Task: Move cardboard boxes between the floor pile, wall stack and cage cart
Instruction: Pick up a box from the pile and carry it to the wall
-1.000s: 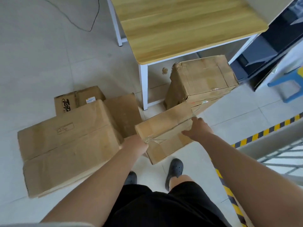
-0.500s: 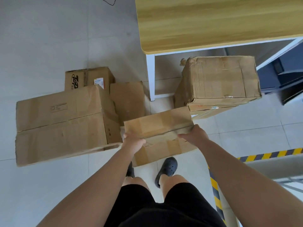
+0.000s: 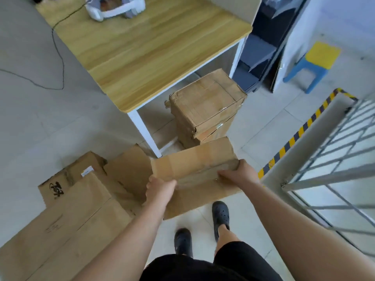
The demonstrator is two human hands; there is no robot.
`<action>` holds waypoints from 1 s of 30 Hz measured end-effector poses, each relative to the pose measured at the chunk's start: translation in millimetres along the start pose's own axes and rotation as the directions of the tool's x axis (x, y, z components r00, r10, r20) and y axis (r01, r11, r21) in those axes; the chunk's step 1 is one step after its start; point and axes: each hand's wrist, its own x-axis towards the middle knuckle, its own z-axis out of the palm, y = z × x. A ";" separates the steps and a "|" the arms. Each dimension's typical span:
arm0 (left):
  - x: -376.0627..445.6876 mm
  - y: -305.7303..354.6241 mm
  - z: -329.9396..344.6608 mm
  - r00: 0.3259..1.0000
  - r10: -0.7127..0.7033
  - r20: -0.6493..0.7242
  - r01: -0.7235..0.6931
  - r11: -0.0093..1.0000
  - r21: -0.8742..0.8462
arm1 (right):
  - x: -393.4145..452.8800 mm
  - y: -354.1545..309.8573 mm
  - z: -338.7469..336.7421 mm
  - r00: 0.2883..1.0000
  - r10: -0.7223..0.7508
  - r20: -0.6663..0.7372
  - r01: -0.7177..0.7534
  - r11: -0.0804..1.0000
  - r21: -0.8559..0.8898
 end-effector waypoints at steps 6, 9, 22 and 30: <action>-40.7 21.1 25.0 0.947 0.296 0.122 -0.312 0.939 0.143 | -51.6 76.5 -12.6 0.972 0.171 -0.160 -0.119 0.950 0.290; -71.9 24.9 54.5 0.910 0.360 0.208 -0.399 0.895 0.197 | -77.8 128.6 -12.0 0.938 0.289 -0.191 -0.181 0.879 0.441; -236.9 -50.3 216.5 0.726 0.419 0.545 -0.677 0.574 0.461 | -208.9 373.7 15.6 0.728 0.653 -0.209 -0.278 0.559 0.781; -336.4 -139.9 305.5 0.656 0.320 0.684 -0.747 0.401 0.530 | -293.8 512.0 42.6 0.596 0.793 -0.124 -0.337 0.388 0.858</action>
